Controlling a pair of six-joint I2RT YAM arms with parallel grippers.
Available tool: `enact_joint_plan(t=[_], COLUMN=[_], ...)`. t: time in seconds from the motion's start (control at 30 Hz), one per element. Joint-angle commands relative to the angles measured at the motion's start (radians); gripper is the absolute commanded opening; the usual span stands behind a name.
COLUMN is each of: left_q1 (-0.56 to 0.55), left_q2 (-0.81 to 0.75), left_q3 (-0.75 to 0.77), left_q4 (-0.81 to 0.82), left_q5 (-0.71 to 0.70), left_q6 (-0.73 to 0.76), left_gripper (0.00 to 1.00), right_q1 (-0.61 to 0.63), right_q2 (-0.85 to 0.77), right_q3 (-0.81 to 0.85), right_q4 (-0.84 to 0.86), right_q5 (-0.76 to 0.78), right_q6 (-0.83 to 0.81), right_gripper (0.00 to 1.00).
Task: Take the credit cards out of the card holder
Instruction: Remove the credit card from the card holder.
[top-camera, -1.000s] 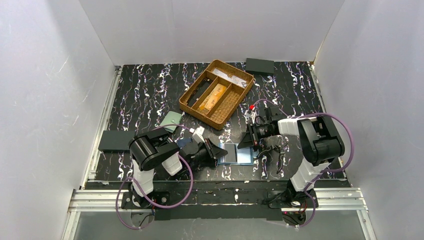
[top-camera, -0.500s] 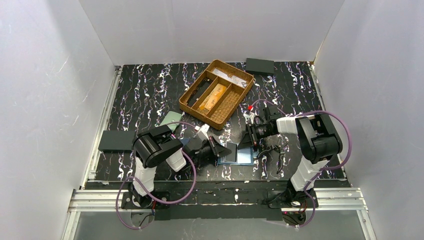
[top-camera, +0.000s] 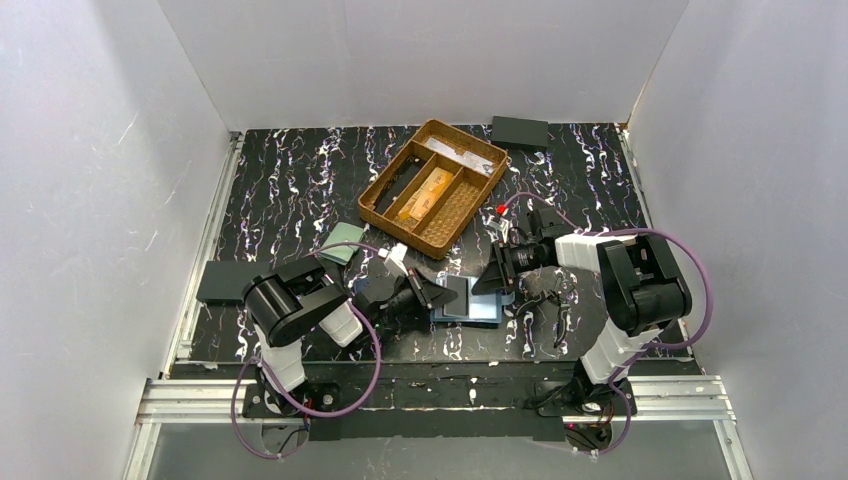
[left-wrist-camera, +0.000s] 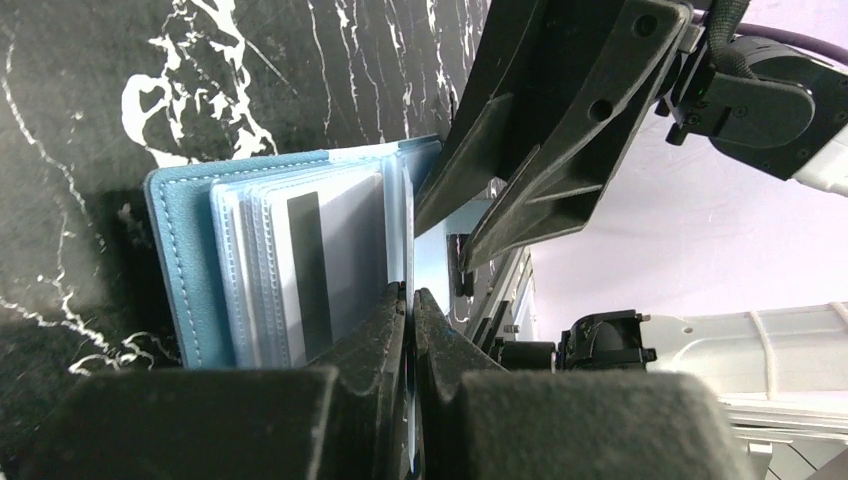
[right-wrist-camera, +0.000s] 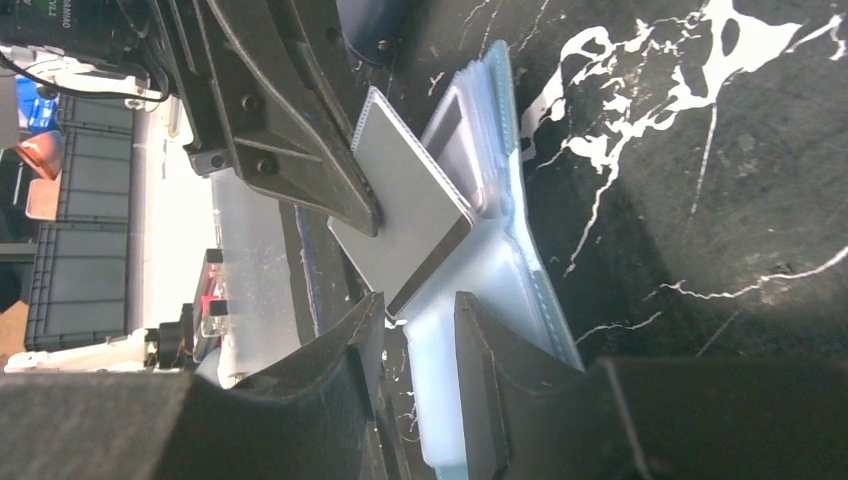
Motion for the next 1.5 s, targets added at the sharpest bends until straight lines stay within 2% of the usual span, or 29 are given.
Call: enact_joint_plan(t=[0.0, 0.3, 0.6, 1.03, 1.2, 1.37, 1.47], left_q1=[0.004, -0.002, -0.006, -0.035, -0.043, -0.054, -0.066], left_q2=[-0.046, -0.062, -0.117, -0.066, -0.023, 0.049, 0.097], left_q3=[0.043, 0.064, 0.068, 0.134, 0.125, 0.104, 0.099], left_q4=[0.025, 0.032, 0.031, 0.031, 0.029, 0.029, 0.028], left_q5=[-0.016, -0.023, -0.053, -0.054, -0.081, -0.098, -0.125], left_q6=[0.008, 0.0, 0.005, -0.012, -0.031, -0.07, -0.1], left_gripper=[0.0, 0.0, 0.0, 0.0, 0.0, 0.0, 0.0], right_q1=[0.011, 0.014, 0.017, 0.03, 0.027, 0.01, 0.007], right_q2=[-0.007, 0.019, 0.012, 0.012, 0.018, 0.038, 0.069], right_q3=[-0.008, -0.025, -0.024, -0.009, 0.0, -0.008, -0.005], right_q4=[0.046, 0.138, 0.139, 0.194, 0.193, 0.186, 0.176], right_q5=[-0.055, -0.104, -0.112, -0.169, -0.148, -0.055, -0.026], right_q6=[0.046, 0.164, 0.191, 0.247, 0.261, 0.263, 0.256], right_gripper=[0.41, 0.44, 0.45, 0.46, 0.44, 0.34, 0.32])
